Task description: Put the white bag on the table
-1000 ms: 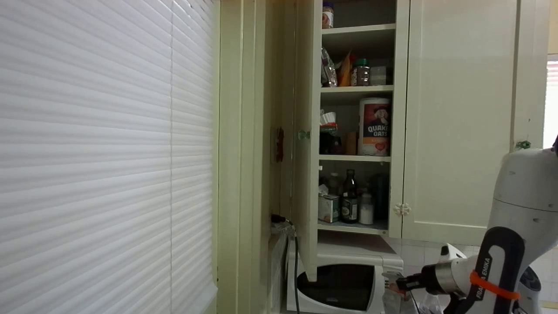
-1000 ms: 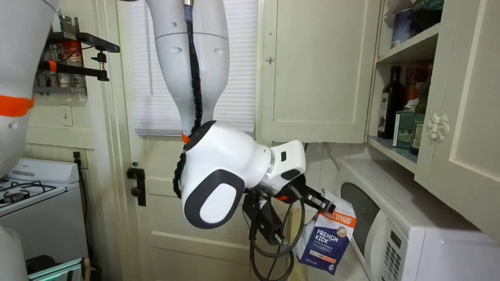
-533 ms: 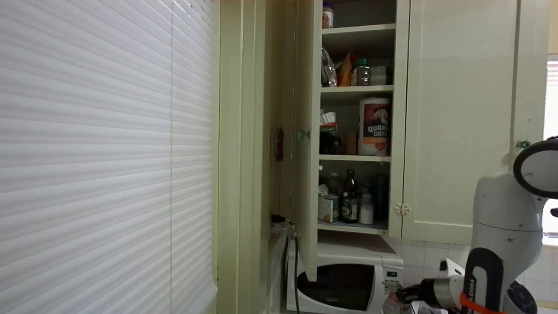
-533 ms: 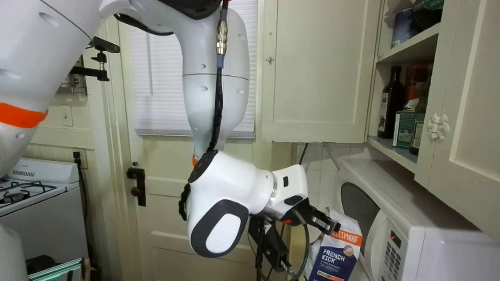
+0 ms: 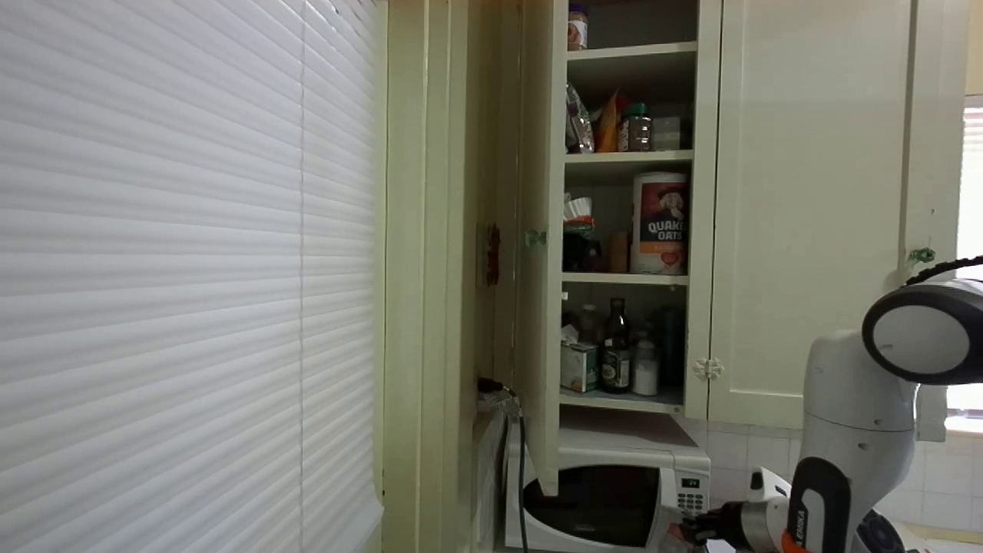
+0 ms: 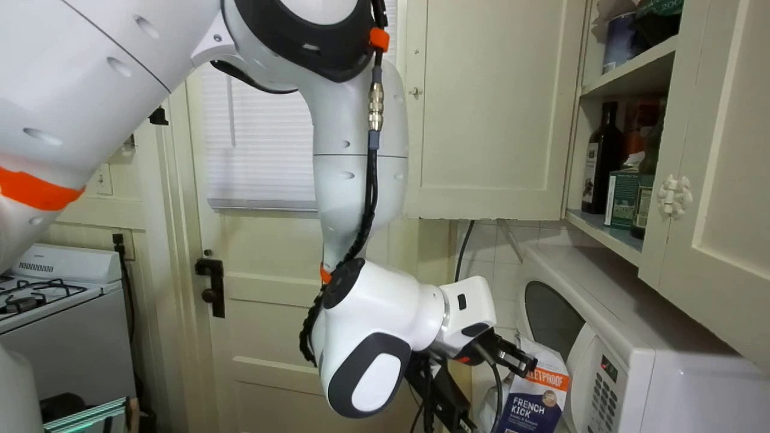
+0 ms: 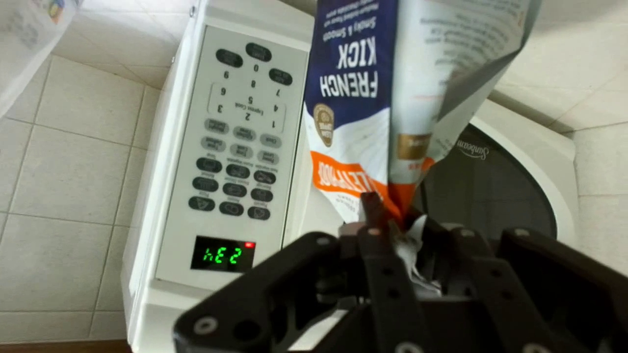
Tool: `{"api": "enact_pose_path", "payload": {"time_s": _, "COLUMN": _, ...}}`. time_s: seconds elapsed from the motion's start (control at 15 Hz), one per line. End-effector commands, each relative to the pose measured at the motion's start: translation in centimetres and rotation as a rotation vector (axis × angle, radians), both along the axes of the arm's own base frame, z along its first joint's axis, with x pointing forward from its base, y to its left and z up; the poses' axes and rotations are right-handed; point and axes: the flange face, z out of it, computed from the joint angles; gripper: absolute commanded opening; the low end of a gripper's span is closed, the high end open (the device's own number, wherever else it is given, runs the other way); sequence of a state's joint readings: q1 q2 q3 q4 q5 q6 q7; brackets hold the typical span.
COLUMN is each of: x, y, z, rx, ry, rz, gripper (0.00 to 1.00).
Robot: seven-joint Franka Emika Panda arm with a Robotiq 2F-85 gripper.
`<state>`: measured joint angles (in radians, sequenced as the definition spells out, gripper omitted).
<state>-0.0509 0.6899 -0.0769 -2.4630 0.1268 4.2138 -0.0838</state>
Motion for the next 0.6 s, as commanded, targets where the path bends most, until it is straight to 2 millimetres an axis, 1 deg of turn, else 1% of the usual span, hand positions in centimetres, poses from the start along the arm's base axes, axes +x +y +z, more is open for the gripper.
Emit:
{"api": "enact_pose_path", "payload": {"time_s": 0.0, "x": 0.2, "y": -0.4, "z": -2.7, "rx": -0.025, "ry": 0.001, "rz": 0.020, "gripper": 0.14}}
{"api": "enact_pose_path", "payload": {"time_s": 0.07, "x": 0.2, "y": -0.5, "z": -3.2, "rx": -0.026, "ry": 0.009, "rz": 0.019, "gripper": 0.37}}
{"api": "enact_pose_path", "payload": {"time_s": 0.13, "x": 1.1, "y": -0.7, "z": -2.8, "rx": -0.025, "ry": 0.014, "rz": 0.017, "gripper": 0.39}}
{"api": "enact_pose_path", "payload": {"time_s": 0.2, "x": 1.1, "y": -0.8, "z": -2.7, "rx": -0.025, "ry": 0.013, "rz": 0.014, "gripper": 0.40}}
{"api": "enact_pose_path", "payload": {"time_s": 0.27, "x": 0.4, "y": -0.5, "z": -2.8, "rx": -0.012, "ry": 0.013, "rz": 0.010, "gripper": 0.46}}
{"api": "enact_pose_path", "payload": {"time_s": 0.33, "x": 0.0, "y": -0.3, "z": -2.7, "rx": -0.003, "ry": 0.013, "rz": 0.011, "gripper": 0.55}}
{"api": "enact_pose_path", "payload": {"time_s": 0.47, "x": -0.3, "y": 0.3, "z": -1.2, "rx": 0.028, "ry": 0.030, "rz": -0.001, "gripper": 0.69}}
{"api": "enact_pose_path", "payload": {"time_s": 0.53, "x": -0.6, "y": 0.6, "z": -0.7, "rx": 0.044, "ry": 0.050, "rz": -0.008, "gripper": 0.77}}
